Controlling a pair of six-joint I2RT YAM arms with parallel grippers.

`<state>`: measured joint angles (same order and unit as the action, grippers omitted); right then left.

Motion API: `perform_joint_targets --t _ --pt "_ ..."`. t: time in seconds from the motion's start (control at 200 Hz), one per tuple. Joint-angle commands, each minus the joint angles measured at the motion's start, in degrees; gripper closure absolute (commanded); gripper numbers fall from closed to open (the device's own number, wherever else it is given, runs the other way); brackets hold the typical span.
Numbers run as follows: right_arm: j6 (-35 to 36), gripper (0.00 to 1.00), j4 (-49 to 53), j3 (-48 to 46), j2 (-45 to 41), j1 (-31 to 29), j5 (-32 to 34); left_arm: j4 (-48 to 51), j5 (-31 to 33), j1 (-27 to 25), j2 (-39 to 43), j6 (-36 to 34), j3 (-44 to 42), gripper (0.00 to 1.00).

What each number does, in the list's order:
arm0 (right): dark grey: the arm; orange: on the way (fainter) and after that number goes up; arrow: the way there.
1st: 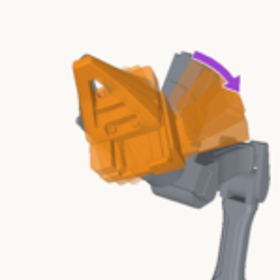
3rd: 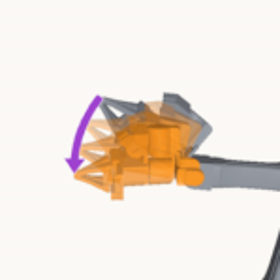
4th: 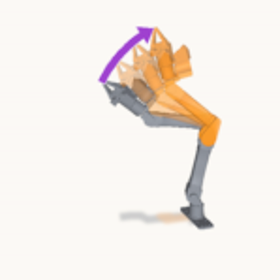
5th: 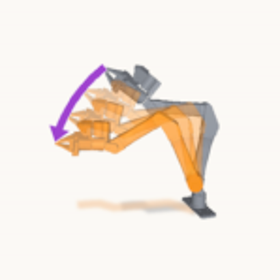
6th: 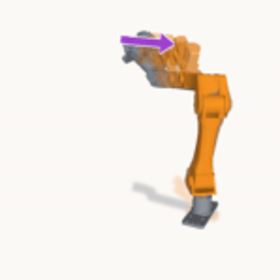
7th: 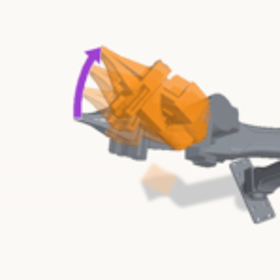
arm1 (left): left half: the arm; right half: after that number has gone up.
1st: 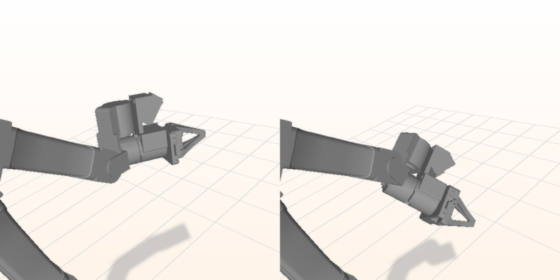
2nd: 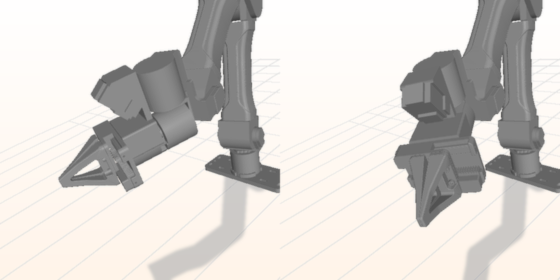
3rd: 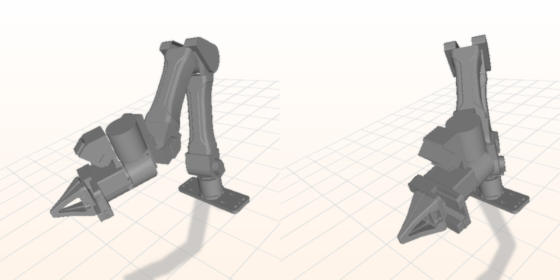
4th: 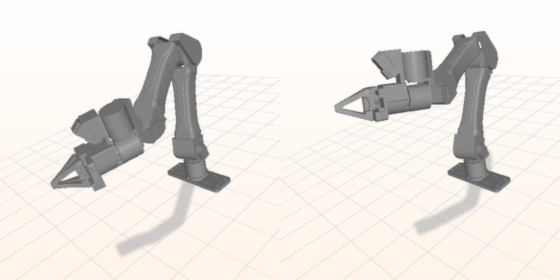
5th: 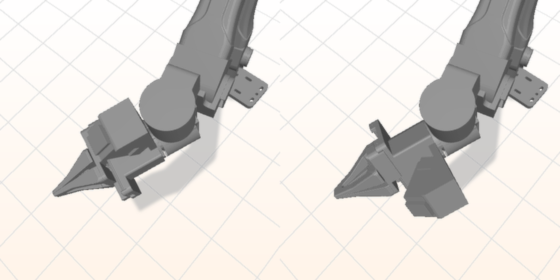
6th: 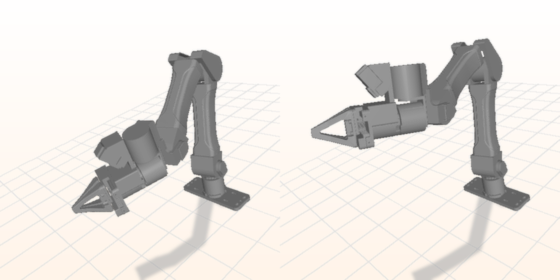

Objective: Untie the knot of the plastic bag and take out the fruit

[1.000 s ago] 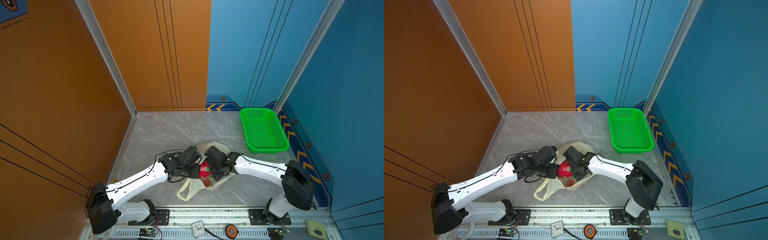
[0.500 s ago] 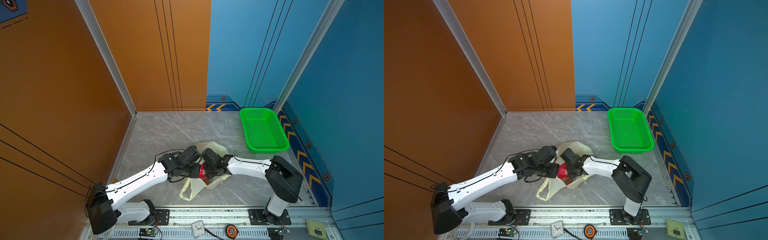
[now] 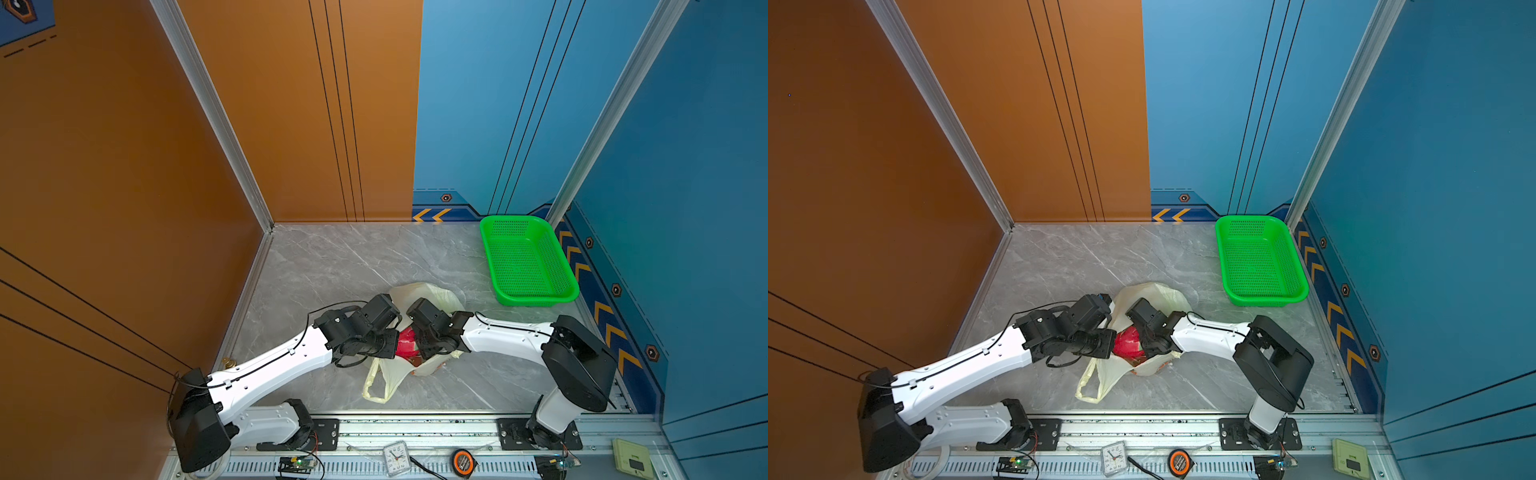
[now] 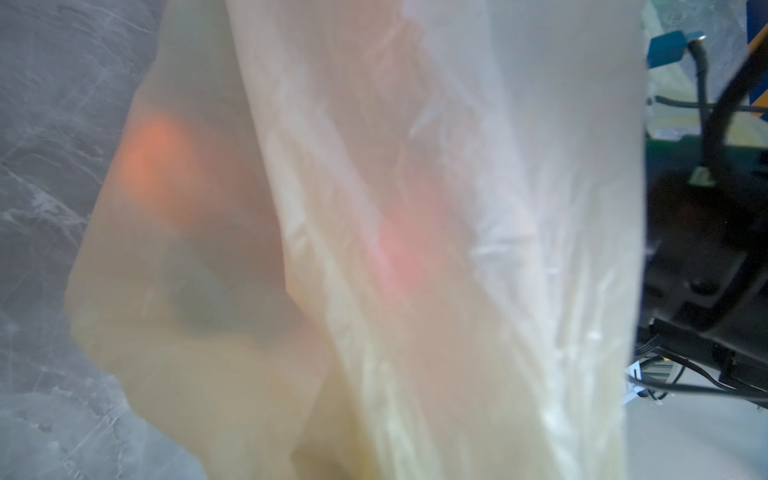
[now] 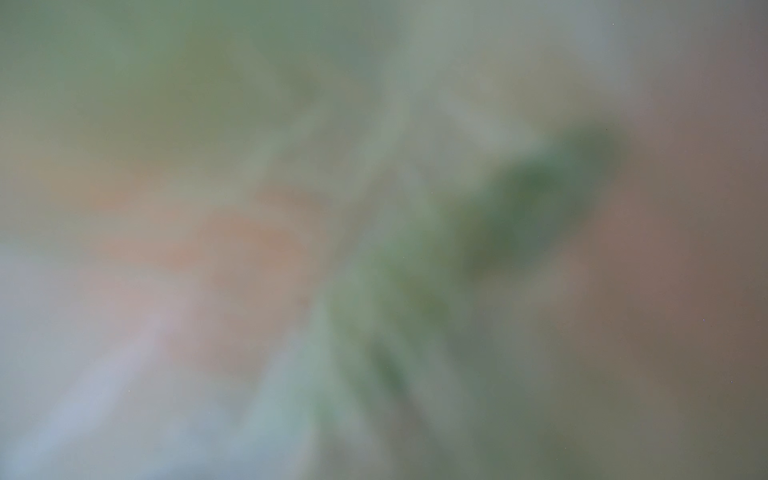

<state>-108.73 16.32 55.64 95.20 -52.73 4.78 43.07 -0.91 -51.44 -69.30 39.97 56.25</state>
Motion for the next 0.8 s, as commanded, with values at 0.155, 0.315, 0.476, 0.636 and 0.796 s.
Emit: perform_joint_targets --t 0.155,0.315,0.476,0.636,0.796 --pt "9.4 0.89 9.4 4.3 -6.8 0.7 6.4 0.7 0.0 0.2 0.3 -1.5 -0.3 1.0" --pt "13.2 0.93 11.6 6.2 -8.4 0.6 7.8 0.7 -0.3 0.2 -0.4 -1.7 -0.2 1.0" --pt "15.1 0.93 12.1 8.3 -8.3 0.3 8.6 0.7 -0.4 -0.1 -1.3 -2.2 0.7 1.0" --pt "16.0 0.94 11.6 8.2 -10.4 1.7 9.0 0.7 -0.3 -0.2 -1.1 -2.3 0.5 1.0" --pt "16.3 0.95 9.7 7.7 -11.8 3.7 5.1 0.6 0.2 -0.4 -1.6 -2.4 0.2 1.0"
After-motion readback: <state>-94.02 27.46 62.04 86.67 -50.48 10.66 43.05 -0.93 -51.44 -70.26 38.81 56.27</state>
